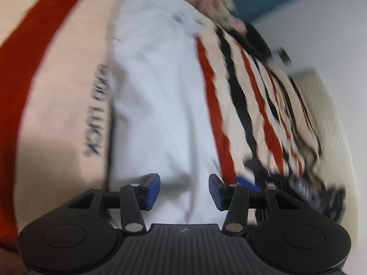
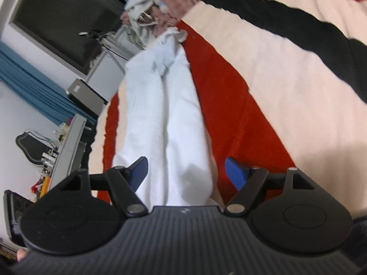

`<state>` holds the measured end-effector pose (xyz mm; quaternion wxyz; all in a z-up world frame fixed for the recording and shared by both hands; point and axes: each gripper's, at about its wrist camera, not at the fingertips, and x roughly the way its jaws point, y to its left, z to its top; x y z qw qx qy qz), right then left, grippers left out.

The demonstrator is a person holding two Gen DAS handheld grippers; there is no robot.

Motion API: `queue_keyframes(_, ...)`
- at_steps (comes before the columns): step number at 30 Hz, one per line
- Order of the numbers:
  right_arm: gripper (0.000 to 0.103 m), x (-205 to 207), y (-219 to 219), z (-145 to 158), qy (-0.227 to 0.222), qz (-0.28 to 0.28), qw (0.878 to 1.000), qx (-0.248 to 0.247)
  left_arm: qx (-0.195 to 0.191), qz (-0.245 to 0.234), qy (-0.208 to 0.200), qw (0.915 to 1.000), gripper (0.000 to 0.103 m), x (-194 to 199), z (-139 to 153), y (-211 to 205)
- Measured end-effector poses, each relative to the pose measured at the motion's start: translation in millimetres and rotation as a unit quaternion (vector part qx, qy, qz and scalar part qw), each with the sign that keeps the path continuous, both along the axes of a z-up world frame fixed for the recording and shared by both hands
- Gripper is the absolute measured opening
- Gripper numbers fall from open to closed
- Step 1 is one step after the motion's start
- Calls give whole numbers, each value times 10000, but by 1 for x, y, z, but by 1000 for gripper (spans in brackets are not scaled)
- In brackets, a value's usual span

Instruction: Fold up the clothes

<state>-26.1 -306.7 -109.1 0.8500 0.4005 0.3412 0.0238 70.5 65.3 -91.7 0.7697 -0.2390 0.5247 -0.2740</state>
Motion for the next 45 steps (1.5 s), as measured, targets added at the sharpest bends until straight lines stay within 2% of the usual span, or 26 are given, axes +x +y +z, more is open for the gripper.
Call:
queue_keyframes(3, 76, 2, 0, -7, 166, 24, 9997, 174, 16, 422, 57, 9991, 52, 10, -5, 11)
queue_keyframes(5, 76, 4, 0, -14, 283, 79, 9990, 343, 194, 604, -6, 9980, 58, 14, -6, 12)
queue_keyframes(6, 69, 5, 1, -16, 340, 97, 9985, 408, 335, 637, -29, 9974, 59, 16, -7, 11)
queue_keyframes(9, 58, 8, 3, -22, 467, 149, 9977, 467, 605, 554, -23, 9966, 63, 17, -11, 4)
queue_keyframes(12, 46, 10, 2, -28, 593, 170, 9964, 574, 631, 372, 137, 9972, 64, 11, -23, -9)
queue_keyframes(16, 41, 9, -1, -36, 831, 144, 9935, 762, 586, 208, 273, 9977, 62, 7, -29, -13)
queue_keyframes(18, 41, 7, -1, -37, 921, 177, 9926, 768, 598, 87, 374, 9975, 55, 2, -30, -13)
queue_keyframes(20, 41, 4, 1, -37, 990, 259, 9922, 707, 628, -43, 480, 9969, 35, -4, -30, -13)
queue_keyframes(23, 41, -1, 4, -34, 1084, 410, 9916, 579, 674, -239, 638, 9954, 15, -13, -30, -13)
queue_keyframes(26, 41, -7, 6, -32, 1158, 540, 9905, 504, 655, -363, 756, 9943, 8, -24, -28, -9)
queue_keyframes(28, 41, -11, 7, -31, 1201, 595, 9897, 501, 649, -352, 744, 9945, 8, -33, -25, -4)
queue_keyframes(31, 41, -15, 11, -31, 1310, 755, 9875, 445, 567, -225, 804, 9949, 12, -35, -27, 0)
queue_keyframes(33, 39, -16, 17, -29, 1398, 915, 9855, 282, 601, -147, 914, 9939, 23, -31, -33, -1)
queue_keyframes(35, 39, -18, 24, -25, 1444, 1025, 9842, 49, 661, -163, 1003, 9926, 49, -28, -39, -4)
queue_keyframes(37, 39, -20, 31, -21, 1479, 1141, 9822, -173, 696, -259, 1008, 9921, 57, -24, -42, -9)
queue_keyframes(39, 39, -22, 35, -17, 1501, 1256, 9800, -350, 742, -383, 945, 9920, 59, -25, -42, -12)
queue_keyframes(40, 39, -23, 36, -16, 1508, 1297, 9791, -417, 782, -423, 901, 9920, 57, -26, -42, -12)
queue_keyframes(41, 35, -23, 37, -15, 1510, 1319, 9786, -467, 875, -448, 858, 9915, 47, -28, -41, -13)
queue_keyframes(43, 24, -23, 35, -12, 1508, 1285, 9790, -482, 1075, -450, 821, 9898, 31, -30, -39, -14)
queue_keyframes(45, 12, -24, 32, -10, 1485, 1208, 9805, -441, 1047, -420, 836, 9901, 22, -31, -36, -12)
